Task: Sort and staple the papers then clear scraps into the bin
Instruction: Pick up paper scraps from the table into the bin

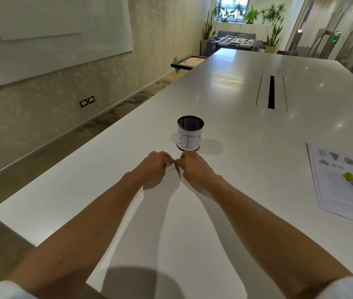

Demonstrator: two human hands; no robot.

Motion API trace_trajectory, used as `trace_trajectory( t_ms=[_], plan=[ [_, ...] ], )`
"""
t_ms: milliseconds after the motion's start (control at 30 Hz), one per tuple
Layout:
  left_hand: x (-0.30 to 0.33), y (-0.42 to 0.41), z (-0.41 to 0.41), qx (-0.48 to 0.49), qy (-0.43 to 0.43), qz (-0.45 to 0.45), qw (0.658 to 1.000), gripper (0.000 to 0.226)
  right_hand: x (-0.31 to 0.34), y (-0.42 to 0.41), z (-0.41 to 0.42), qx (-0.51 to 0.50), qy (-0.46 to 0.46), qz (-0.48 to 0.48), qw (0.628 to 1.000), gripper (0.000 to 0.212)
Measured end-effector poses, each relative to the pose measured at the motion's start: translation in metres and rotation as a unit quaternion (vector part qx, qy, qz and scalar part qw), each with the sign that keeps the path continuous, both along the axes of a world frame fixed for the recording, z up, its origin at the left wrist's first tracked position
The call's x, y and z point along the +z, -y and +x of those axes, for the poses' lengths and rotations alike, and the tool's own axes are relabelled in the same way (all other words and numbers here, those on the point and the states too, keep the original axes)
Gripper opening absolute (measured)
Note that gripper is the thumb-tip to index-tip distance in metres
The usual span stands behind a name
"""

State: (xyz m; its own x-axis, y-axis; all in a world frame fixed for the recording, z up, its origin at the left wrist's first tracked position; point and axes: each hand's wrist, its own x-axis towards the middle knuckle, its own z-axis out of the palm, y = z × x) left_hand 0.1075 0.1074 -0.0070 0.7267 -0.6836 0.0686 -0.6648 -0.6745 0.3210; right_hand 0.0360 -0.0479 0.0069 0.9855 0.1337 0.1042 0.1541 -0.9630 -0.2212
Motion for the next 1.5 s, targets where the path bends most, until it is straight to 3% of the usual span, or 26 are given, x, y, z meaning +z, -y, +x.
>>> trace_trajectory(
  t_ms=[267,433,467,533,667,733,867,1500],
  plan=[
    [-0.004,-0.008,-0.014,0.006,-0.037,-0.052,0.998,0.024,-0.008,-0.001,-0.020,0.039,0.019,0.023,0.999,0.033],
    [0.001,-0.012,-0.019,0.095,-0.070,-0.084,0.989,0.044,-0.001,0.003,-0.021,-0.053,0.002,0.075,0.996,0.015],
    [0.002,-0.012,-0.018,0.111,-0.076,-0.085,0.987,0.044,0.000,0.004,-0.020,-0.076,-0.001,0.087,0.993,0.025],
    [0.004,-0.011,-0.018,0.122,-0.082,-0.082,0.986,0.032,0.002,0.003,-0.020,-0.090,-0.016,0.102,0.991,0.042],
    [0.009,-0.003,-0.022,0.119,-0.065,-0.067,0.989,0.005,0.007,-0.009,-0.014,-0.106,-0.049,0.103,0.988,0.022],
    [0.012,0.003,-0.024,0.127,-0.070,-0.069,0.987,0.015,0.007,-0.014,-0.010,-0.110,-0.046,0.098,0.988,0.011],
    [0.016,0.010,-0.027,0.113,-0.080,-0.050,0.989,0.015,0.006,-0.021,-0.006,-0.101,-0.048,0.083,0.990,0.020],
    [0.014,0.016,-0.030,0.131,-0.072,-0.032,0.988,0.014,0.004,-0.024,-0.007,-0.120,-0.033,0.071,0.990,0.017]
  ],
)
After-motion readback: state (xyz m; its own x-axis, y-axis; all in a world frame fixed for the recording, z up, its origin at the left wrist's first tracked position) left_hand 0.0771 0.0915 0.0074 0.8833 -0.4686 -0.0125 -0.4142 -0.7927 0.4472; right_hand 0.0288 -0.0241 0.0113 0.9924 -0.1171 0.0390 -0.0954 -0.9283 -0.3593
